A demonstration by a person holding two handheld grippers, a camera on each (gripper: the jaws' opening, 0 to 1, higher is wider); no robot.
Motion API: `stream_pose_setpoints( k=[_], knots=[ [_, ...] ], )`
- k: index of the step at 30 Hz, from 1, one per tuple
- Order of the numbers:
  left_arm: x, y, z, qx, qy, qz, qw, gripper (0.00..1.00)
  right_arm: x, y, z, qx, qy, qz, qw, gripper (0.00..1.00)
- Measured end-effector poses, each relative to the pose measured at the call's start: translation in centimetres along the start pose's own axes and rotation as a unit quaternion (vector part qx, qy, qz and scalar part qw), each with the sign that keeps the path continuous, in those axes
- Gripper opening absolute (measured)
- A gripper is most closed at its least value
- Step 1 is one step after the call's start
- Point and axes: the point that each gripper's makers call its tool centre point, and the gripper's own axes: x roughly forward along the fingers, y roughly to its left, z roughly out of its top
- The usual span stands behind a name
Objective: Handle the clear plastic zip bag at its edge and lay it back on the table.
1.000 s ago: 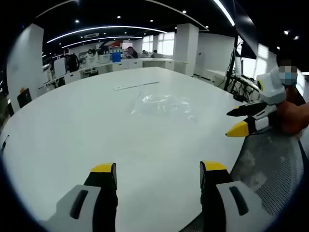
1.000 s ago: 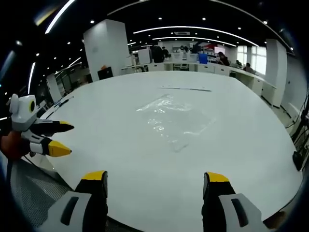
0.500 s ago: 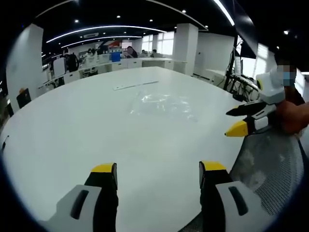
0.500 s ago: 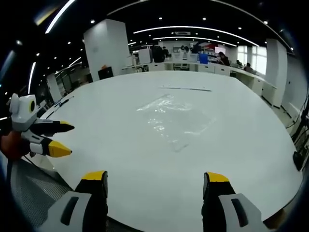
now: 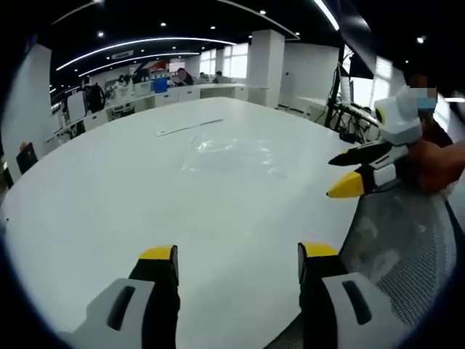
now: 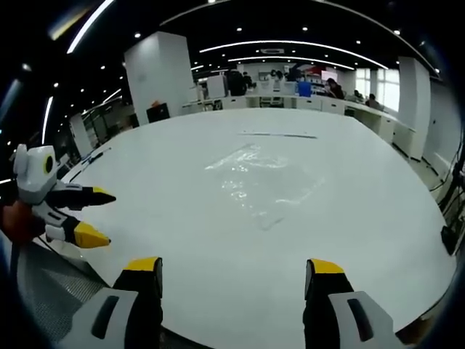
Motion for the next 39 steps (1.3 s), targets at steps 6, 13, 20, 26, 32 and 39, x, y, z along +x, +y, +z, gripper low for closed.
stream_pose_setpoints(
  k=[6,13,20,26,32,39],
  knots=[
    [1.9,-1.0,0.8,0.015,0.004,-0.017,0.9997,0.64,-0.2,0.0,0.2,0.003,-0.006,0.001,1.0000,0.80],
    [4.7,-2.3,2.4,0.039,0.006,-0.041,0.9984,0.63,-0.2,-0.1,0.6,0.013,-0.015,0.005,0.9998,0.80],
    [6.7,-3.6,4.0,0.056,0.009,-0.057,0.9968,0.62,-0.1,-0.4,0.7,0.022,-0.021,0.004,0.9995,0.80],
    [9.2,-4.1,5.7,0.064,0.013,-0.069,0.9954,0.61,-0.1,-0.8,0.8,0.028,-0.026,0.002,0.9993,0.80],
    [11.4,-5.1,6.9,0.080,0.019,-0.085,0.9929,0.61,0.0,-0.8,0.7,0.031,-0.026,0.007,0.9992,0.81],
    [14.3,-5.7,8.0,0.089,0.028,-0.102,0.9903,0.58,-0.3,-0.5,0.8,0.035,-0.027,0.010,0.9989,0.81]
  ],
)
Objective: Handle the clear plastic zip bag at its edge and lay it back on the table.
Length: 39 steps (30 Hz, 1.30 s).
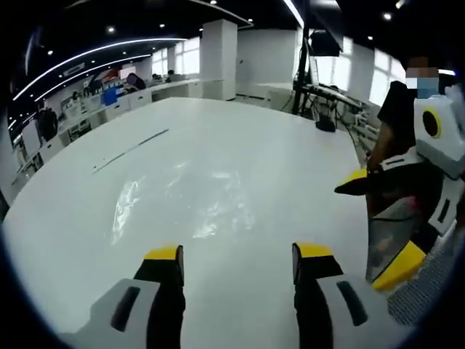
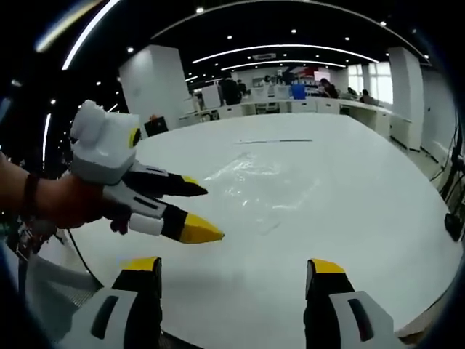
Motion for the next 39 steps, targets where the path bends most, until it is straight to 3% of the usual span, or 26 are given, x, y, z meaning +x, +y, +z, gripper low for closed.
stream_pose_setpoints(
  k=[8,15,22,30,39],
  knots=[
    [2.7,-1.5,1.1,0.020,0.011,-0.022,0.9995,0.57,-0.2,-0.5,0.0,0.018,-0.005,-0.003,0.9998,0.81],
    [5.1,-1.9,1.1,0.041,0.032,-0.038,0.9979,0.54,-0.1,-0.2,-0.1,0.014,0.000,0.001,0.9999,0.81],
    [7.3,-1.5,0.4,0.046,0.053,-0.041,0.9967,0.38,-0.1,-0.4,-0.1,0.019,0.000,-0.002,0.9998,0.81],
    [7.3,-1.8,-0.7,0.041,0.068,-0.045,0.9958,0.36,0.0,-0.5,-0.2,0.020,0.001,-0.002,0.9998,0.81],
    [7.5,-1.8,-0.3,0.053,0.057,-0.042,0.9961,0.31,0.0,-0.5,-0.3,0.022,0.002,-0.002,0.9998,0.81]
  ],
)
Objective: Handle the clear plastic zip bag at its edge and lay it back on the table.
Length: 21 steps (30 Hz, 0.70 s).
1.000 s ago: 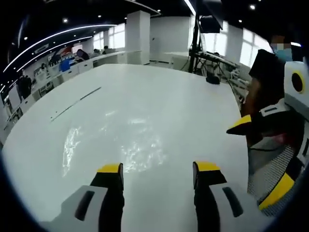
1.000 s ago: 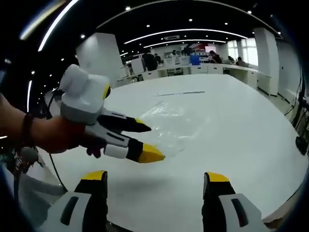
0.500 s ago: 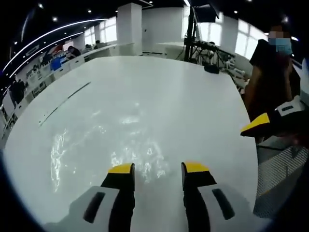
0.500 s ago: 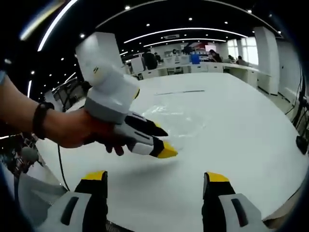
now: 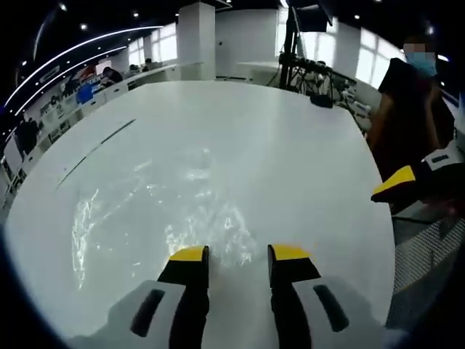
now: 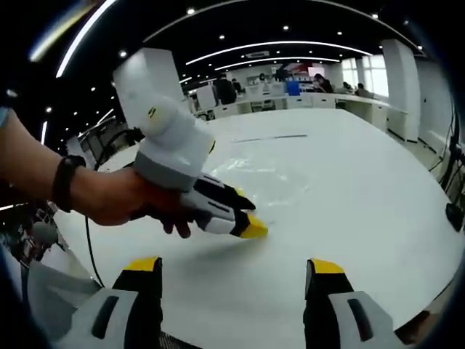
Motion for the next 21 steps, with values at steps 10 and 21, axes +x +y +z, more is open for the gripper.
stream_pose_setpoints(
  k=[10,21],
  knots=[
    [0.2,-0.2,0.0,-0.006,0.010,-0.004,0.9999,0.07,0.1,-0.1,0.0,0.003,-0.002,-0.001,1.0000,0.80],
    [-1.2,-0.3,0.0,0.001,0.028,-0.010,0.9996,0.00,-0.4,-0.5,0.6,0.010,-0.015,-0.008,0.9998,0.78]
  ],
)
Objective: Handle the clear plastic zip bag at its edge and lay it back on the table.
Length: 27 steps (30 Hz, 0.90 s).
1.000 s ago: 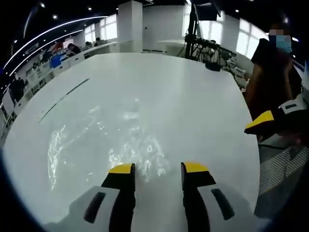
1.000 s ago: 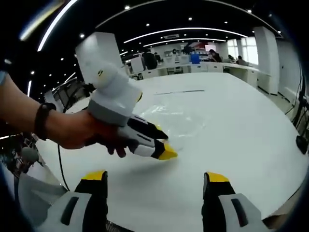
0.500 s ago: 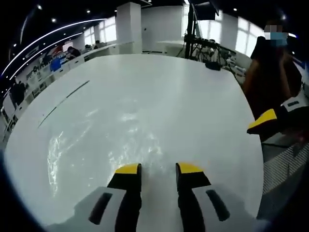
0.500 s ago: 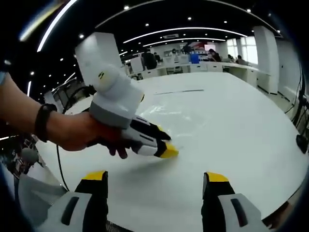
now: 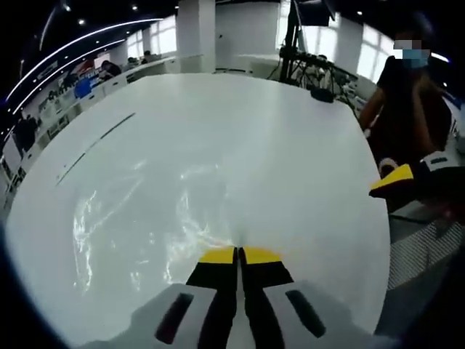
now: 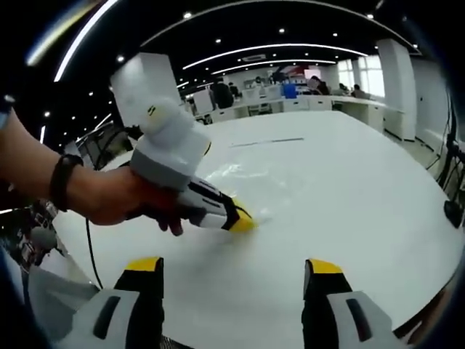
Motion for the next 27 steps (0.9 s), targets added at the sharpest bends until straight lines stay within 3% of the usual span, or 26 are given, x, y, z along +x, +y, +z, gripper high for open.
stream_pose_setpoints(
  k=[6,18,27],
  knots=[
    [-2.9,-0.6,-1.5,0.034,0.007,-0.010,0.9994,0.00,0.0,-0.2,0.4,-0.008,-0.009,-0.005,0.9999,0.75],
    [-9.2,-1.8,-3.5,0.046,0.009,-0.023,0.9986,0.00,0.5,2.0,0.9,-0.078,-0.012,0.023,0.9966,0.68],
    [-12.9,-3.0,-4.1,0.037,0.006,-0.045,0.9983,0.00,0.9,4.1,1.3,-0.176,-0.010,0.042,0.9834,0.65]
  ],
)
